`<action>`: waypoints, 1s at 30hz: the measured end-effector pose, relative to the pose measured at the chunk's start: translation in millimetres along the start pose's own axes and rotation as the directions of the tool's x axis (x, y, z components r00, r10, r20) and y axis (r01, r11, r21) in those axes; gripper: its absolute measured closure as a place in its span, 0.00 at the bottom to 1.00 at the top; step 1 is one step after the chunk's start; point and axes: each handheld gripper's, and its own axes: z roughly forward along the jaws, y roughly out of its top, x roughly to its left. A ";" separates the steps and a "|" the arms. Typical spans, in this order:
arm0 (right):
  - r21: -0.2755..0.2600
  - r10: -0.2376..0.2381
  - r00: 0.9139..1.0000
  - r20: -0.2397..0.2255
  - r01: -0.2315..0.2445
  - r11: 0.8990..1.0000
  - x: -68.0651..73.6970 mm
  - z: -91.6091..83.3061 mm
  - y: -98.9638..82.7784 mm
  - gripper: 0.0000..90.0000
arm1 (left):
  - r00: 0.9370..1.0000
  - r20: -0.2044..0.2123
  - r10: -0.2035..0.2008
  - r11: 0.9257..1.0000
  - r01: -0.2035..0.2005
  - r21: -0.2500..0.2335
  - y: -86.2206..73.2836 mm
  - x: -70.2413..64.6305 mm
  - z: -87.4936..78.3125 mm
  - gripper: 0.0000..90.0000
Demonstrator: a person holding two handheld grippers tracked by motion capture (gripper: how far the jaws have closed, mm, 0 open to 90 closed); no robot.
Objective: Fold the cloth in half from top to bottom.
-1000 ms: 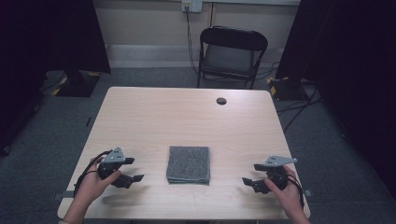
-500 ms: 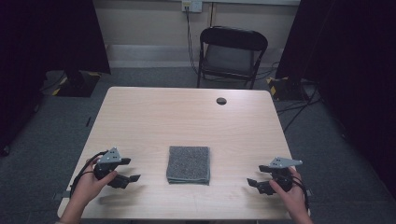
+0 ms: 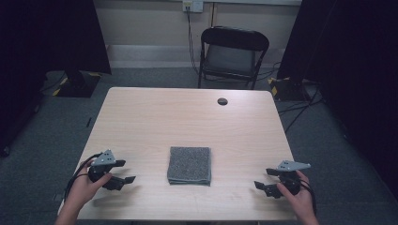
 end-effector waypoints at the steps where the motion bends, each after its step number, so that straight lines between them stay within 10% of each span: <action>1: -0.003 0.003 1.000 0.002 -0.003 1.000 -0.7 -0.9 -0.8 0.20 | 1.000 -0.001 -0.003 1.000 0.003 0.003 -0.5 0.3 -0.6 0.21; 30: 0.006 0.023 0.999 0.044 -0.023 1.000 -12.0 -12.7 -16.3 0.21 | 0.999 -0.030 -0.023 1.000 0.023 0.004 -18.4 14.0 -11.4 0.21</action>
